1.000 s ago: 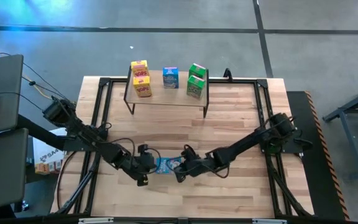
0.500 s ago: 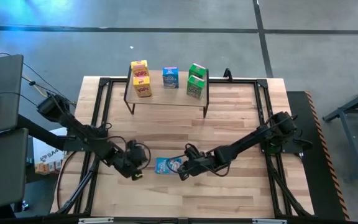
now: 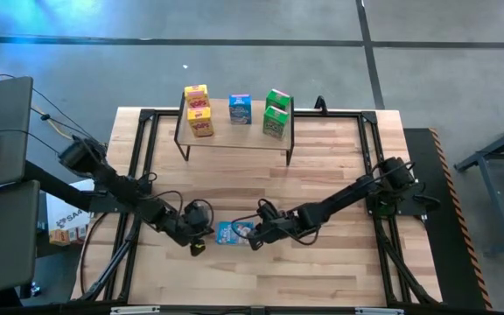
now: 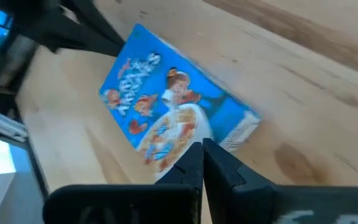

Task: Stack cereal on shelf
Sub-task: Put the blue cereal box on the shelf aligned with the other blue cereal box

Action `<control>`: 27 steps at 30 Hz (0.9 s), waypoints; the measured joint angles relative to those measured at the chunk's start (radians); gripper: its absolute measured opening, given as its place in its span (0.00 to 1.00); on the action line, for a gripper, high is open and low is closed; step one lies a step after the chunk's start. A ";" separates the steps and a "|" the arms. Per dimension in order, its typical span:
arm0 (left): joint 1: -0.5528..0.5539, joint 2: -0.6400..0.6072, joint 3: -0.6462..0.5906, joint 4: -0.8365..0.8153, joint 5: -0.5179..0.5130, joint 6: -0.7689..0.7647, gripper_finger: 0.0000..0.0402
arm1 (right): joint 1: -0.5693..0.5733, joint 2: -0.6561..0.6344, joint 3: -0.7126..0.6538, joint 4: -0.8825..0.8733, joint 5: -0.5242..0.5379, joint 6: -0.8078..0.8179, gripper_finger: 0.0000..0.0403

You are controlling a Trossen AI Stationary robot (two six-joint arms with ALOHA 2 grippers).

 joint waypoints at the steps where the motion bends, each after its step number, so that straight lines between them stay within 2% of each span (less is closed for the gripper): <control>1: 0.006 0.020 0.000 0.025 0.011 -0.007 0.00 | 0.000 0.000 0.000 0.006 -0.001 0.000 0.00; 8: 0.022 0.105 0.004 0.161 0.024 -0.025 0.00 | 0.000 0.003 0.000 -0.008 -0.008 0.008 0.00; 16: 0.020 0.040 0.063 0.162 0.050 0.021 0.00 | 0.002 0.012 0.000 -0.055 -0.017 0.007 0.00; 24: 0.029 -0.037 0.138 0.176 -0.094 0.157 0.00 | 0.008 0.017 0.000 -0.083 -0.017 -0.010 0.00; 27: 0.049 -0.025 0.163 0.176 -0.095 0.195 0.00 | 0.007 0.017 0.000 -0.066 -0.001 -0.012 0.00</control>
